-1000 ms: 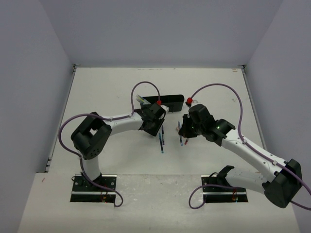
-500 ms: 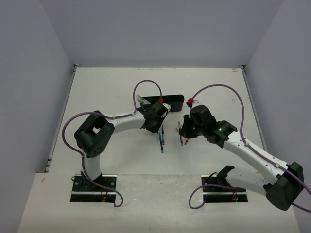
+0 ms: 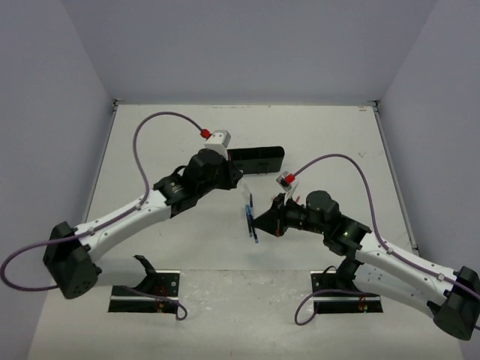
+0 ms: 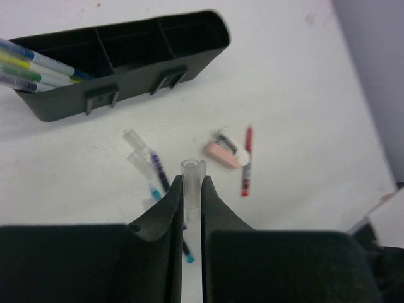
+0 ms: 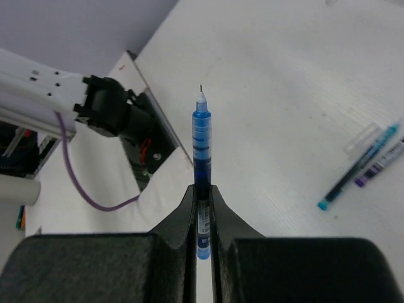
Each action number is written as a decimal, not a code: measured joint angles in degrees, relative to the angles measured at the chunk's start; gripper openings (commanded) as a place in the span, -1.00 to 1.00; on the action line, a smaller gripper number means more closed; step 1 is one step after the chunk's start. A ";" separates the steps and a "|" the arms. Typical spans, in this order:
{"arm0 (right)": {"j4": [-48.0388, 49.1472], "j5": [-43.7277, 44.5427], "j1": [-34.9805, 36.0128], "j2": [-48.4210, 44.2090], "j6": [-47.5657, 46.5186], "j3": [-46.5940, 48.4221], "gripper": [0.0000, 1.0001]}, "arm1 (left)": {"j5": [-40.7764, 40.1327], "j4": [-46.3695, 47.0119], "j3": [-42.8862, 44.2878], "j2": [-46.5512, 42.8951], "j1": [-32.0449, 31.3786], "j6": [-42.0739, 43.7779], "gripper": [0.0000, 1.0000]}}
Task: Sort the stationery into containers
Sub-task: Close the pen cap on the pen.
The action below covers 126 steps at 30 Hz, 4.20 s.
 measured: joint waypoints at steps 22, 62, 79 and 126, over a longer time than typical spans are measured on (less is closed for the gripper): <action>10.22 10.16 4.30 6.97 1.50 5.49 -1.00 | 5.18 26.54 -17.37 -20.73 -0.44 -14.26 -1.00; 7.15 13.13 4.34 6.05 0.87 6.04 -1.00 | 6.54 28.80 -17.57 -18.37 -0.50 -13.72 -1.00; 5.81 13.75 4.34 6.13 0.43 7.80 -1.00 | 7.49 29.53 -18.32 -18.37 -0.50 -13.74 -1.00; 3.36 14.49 3.42 7.43 -0.03 8.01 -1.00 | 6.76 29.67 -16.94 -18.37 -0.50 -10.51 -1.00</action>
